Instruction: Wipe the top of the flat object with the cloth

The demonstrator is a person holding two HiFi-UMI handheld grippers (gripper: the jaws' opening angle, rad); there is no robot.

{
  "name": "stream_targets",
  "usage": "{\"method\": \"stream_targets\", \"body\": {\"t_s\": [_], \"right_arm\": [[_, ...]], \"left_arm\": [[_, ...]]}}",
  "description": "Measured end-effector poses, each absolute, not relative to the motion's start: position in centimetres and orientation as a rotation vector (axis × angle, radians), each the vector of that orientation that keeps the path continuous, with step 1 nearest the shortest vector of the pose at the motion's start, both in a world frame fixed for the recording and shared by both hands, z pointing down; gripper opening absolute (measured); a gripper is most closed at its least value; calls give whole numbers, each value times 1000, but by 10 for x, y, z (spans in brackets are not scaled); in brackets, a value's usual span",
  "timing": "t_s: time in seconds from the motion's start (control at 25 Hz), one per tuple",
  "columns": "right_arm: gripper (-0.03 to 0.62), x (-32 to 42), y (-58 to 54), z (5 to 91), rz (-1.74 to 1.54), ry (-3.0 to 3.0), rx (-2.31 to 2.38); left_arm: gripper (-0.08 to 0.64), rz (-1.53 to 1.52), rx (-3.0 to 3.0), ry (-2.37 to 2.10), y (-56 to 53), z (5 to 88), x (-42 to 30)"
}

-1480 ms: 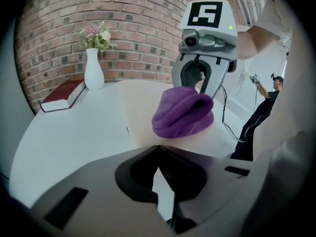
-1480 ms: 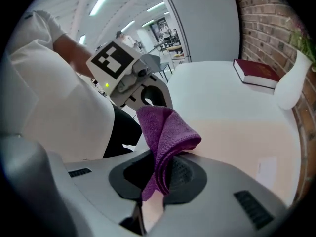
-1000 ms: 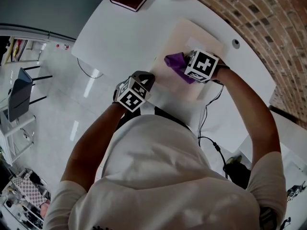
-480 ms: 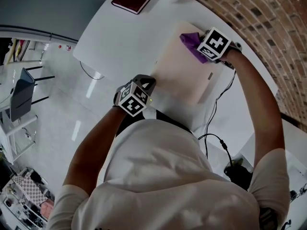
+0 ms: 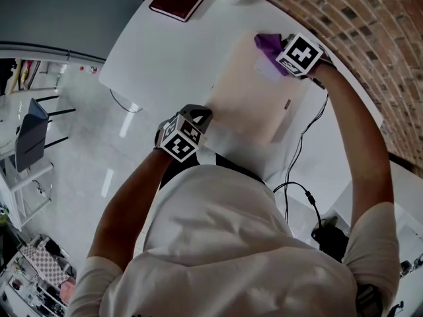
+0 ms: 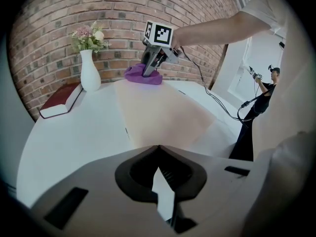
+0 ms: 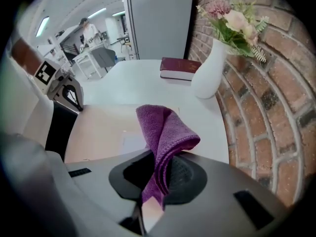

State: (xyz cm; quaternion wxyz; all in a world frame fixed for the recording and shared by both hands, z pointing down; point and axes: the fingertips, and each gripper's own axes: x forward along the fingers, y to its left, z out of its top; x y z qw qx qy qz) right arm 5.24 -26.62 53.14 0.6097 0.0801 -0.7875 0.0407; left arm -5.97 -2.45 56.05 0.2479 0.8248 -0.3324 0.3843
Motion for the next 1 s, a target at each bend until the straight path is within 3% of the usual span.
{"method": "stream_targets", "body": {"t_s": [0.64, 1.0], "right_arm": [[74, 36, -32, 521, 217, -1881, -335], [74, 53, -73, 543, 222, -1847, -241]], "left_arm": [[23, 1093, 2283, -867, -21, 561, -57], [23, 1137, 2311, -866, -20, 562, -54]]}}
